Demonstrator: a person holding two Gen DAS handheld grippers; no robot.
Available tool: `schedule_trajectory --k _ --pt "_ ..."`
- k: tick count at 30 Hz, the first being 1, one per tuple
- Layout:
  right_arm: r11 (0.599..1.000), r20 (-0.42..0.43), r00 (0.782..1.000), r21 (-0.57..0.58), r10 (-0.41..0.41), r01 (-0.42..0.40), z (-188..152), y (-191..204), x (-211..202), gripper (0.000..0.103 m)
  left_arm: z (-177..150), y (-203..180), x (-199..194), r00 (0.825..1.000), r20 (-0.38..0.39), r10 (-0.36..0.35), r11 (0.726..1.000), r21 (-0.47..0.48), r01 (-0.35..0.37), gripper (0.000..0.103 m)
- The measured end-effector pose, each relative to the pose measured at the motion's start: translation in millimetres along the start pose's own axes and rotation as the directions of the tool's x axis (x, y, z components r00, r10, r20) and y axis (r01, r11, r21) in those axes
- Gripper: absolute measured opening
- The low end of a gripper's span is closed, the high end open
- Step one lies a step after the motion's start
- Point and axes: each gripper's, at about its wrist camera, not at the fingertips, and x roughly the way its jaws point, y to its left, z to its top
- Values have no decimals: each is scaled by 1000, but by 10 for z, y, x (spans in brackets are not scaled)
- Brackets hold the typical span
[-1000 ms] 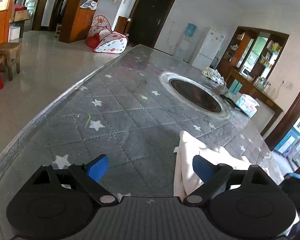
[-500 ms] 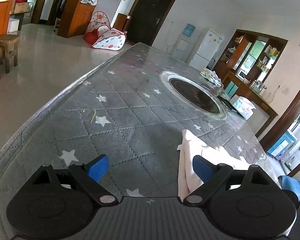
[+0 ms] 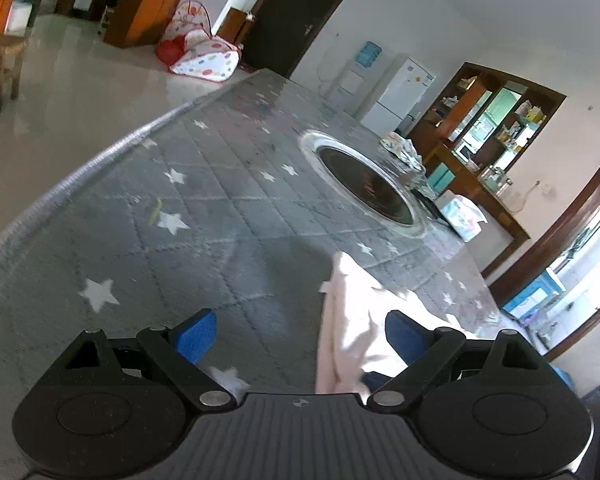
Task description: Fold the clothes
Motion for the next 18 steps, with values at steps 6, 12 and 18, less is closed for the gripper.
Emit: schedule_trajectory --k 6,12,18 --pt "983 54 997 169 61 -69 31 -302 -163 12 -4 -10 114 996 -41 -82 991 -113 77 93" --pt "964 114 990 243 80 -105 25 -467 -412 12 -16 0 284 982 -85 -166 961 -235 142 92" --pt "959 134 987 255 92 -125 -23 -505 -516 12 -59 -51 468 968 -130 -214 946 -277 171 88"
